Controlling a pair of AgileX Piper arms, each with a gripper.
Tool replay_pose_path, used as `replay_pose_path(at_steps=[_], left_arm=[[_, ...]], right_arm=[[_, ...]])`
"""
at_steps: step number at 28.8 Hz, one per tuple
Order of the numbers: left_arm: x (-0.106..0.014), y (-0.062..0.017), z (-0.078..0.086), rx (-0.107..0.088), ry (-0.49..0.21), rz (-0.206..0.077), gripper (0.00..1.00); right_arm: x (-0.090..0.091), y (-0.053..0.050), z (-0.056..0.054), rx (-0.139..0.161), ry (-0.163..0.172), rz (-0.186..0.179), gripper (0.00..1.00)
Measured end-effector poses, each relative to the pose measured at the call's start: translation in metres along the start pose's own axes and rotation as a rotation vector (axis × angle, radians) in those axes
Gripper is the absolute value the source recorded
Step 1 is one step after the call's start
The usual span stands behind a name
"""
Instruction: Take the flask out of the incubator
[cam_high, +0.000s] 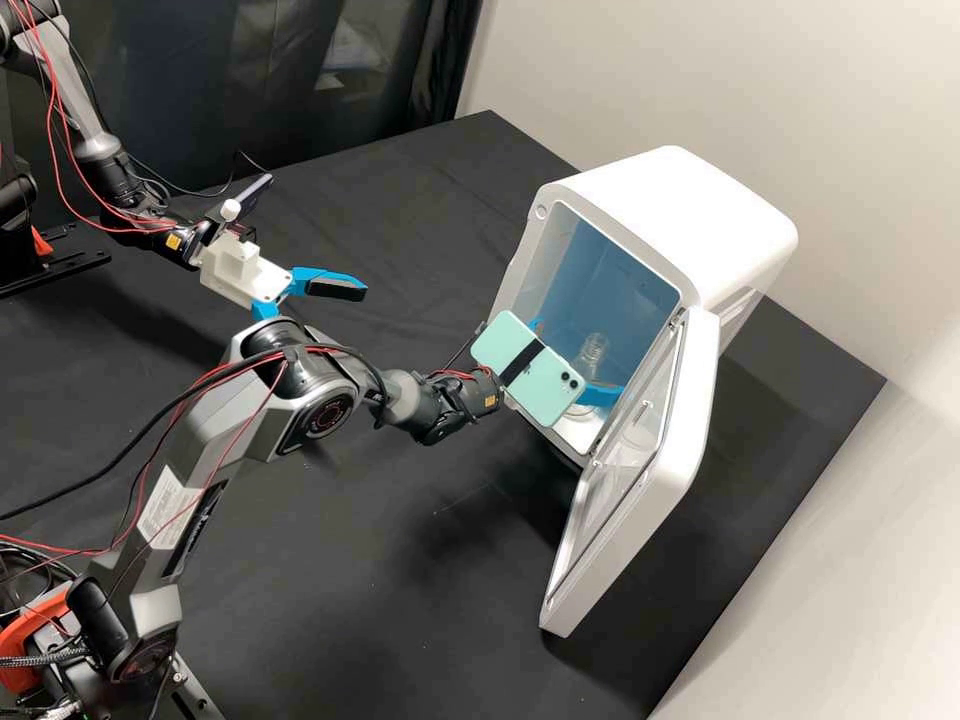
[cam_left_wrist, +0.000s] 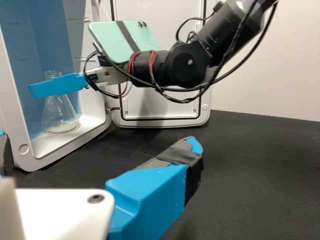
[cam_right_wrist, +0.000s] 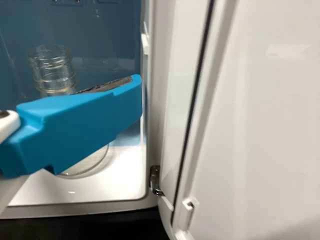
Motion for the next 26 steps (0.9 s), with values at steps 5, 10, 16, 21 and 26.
replay_pose_path(at_steps=[5,10,16,21,26], left_arm=[[0.0,0.0,0.0,0.0,0.0,0.0,1.0],[0.0,0.0,0.0,0.0,0.0,0.0,1.0],[0.0,0.0,0.0,0.0,0.0,0.0,1.0],[0.0,0.0,0.0,0.0,0.0,0.0,1.0],[0.0,-0.0002,0.001,0.0,-0.002,-0.001,1.0]], right_arm=[[0.013,-0.009,-0.006,-0.022,-0.01,-0.029,1.0],[0.025,-0.009,-0.009,-0.021,-0.029,-0.033,1.0],[0.04,-0.017,-0.011,-0.039,-0.05,-0.04,1.0],[0.048,-0.028,-0.009,-0.06,-0.073,-0.075,1.0],[0.052,-0.036,-0.004,-0.066,-0.093,-0.092,1.0]])
